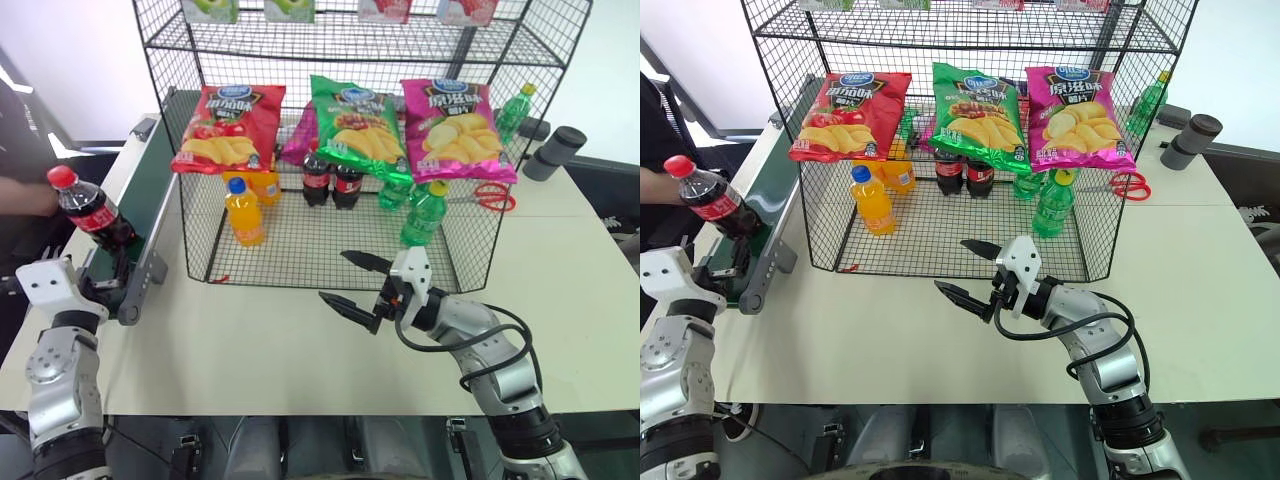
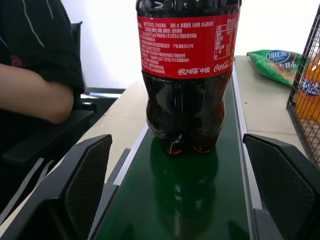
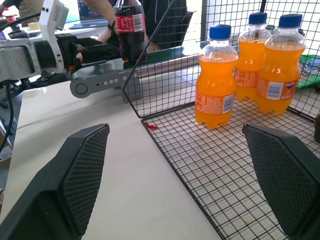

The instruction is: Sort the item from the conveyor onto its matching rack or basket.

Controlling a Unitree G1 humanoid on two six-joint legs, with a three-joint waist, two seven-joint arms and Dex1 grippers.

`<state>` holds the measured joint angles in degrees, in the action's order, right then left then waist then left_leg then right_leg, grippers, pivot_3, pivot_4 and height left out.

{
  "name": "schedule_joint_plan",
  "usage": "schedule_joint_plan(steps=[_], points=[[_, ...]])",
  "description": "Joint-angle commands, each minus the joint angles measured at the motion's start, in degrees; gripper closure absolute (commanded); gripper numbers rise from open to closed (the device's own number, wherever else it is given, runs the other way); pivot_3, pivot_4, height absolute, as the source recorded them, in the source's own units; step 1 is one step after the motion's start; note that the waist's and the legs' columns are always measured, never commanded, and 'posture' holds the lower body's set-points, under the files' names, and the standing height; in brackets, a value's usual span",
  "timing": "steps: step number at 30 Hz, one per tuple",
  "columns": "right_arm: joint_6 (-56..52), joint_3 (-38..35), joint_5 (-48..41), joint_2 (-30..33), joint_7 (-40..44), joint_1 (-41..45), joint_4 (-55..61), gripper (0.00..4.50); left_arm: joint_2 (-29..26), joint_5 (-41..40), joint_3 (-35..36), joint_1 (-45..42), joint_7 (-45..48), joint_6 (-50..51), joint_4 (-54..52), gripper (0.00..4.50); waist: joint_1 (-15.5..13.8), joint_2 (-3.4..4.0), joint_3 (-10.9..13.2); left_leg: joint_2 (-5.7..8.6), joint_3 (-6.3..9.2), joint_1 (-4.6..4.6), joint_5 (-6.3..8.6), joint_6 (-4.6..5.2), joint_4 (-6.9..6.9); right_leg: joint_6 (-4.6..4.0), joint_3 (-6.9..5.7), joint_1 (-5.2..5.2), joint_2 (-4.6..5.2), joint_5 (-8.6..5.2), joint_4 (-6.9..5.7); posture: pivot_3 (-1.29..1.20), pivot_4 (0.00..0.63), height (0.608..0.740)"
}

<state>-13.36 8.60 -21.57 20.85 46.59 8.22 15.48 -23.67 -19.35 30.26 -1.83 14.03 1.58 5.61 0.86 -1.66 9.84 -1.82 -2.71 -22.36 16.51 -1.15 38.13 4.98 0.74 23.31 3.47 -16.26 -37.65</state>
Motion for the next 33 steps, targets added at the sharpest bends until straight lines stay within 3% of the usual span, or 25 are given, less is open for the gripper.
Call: schedule_joint_plan(steps=[1,16,19,21,29,33], points=[[0.41,-0.04,-0.88,-0.16,0.17,0.49,2.12,0.06,-0.79,0.19,0.85,0.23,-0.21,-1.34,-1.25,0.00,0.00,0.00,0.00,0.00,0.00,0.00,0.00,0.00,0.00,0.00,0.00,0.00,0.00,0.00,0.00,0.00,0.150,0.740],[-0.06,0.23,-0.97,0.01,0.35,0.27,2.47,0.06,-0.79,0.23,0.98,0.53,-0.34,-1.25,-1.69,0.00,0.02,0.00,0.00,0.00,0.00,-0.02,0.00,-0.01,-0.04,-0.01,0.00,0.02,0.05,0.00,0.05,0.00,0.150,0.740],[-0.05,0.27,-0.91,0.00,0.40,0.35,2.39,0.00,-0.73,0.19,1.02,0.74,-0.54,-1.16,-2.15,0.76,0.01,0.00,0.00,0.00,0.00,-0.02,0.00,-0.01,-0.06,-0.01,0.00,0.02,0.05,0.00,0.06,0.00,0.150,0.740],[-0.02,0.28,-0.87,-0.01,0.40,0.36,2.37,0.00,-0.74,0.12,1.12,0.92,-0.78,-1.09,-2.61,1.60,-0.02,0.00,0.00,0.00,0.00,-0.02,0.00,-0.01,-0.07,-0.01,0.00,0.02,0.06,0.00,0.07,0.00,0.150,0.740],[-0.17,-0.15,-1.08,0.19,0.42,0.89,2.53,0.00,-2.01,-3.82,3.00,1.03,1.19,-1.50,-8.58,1.67,0.03,-0.01,0.01,0.00,0.02,-0.08,0.01,-0.02,-0.10,-0.02,-0.01,0.07,0.08,-0.01,0.12,0.00,0.150,0.740],[-1.57,-1.53,-2.31,1.20,0.80,2.13,3.04,0.00,-5.65,-11.05,3.93,1.14,6.06,3.23,-16.66,1.67,0.04,-0.05,0.03,0.00,0.02,-0.17,0.01,-0.02,-0.11,-0.02,-0.02,0.11,0.09,0.00,0.20,0.00,0.150,0.740]])
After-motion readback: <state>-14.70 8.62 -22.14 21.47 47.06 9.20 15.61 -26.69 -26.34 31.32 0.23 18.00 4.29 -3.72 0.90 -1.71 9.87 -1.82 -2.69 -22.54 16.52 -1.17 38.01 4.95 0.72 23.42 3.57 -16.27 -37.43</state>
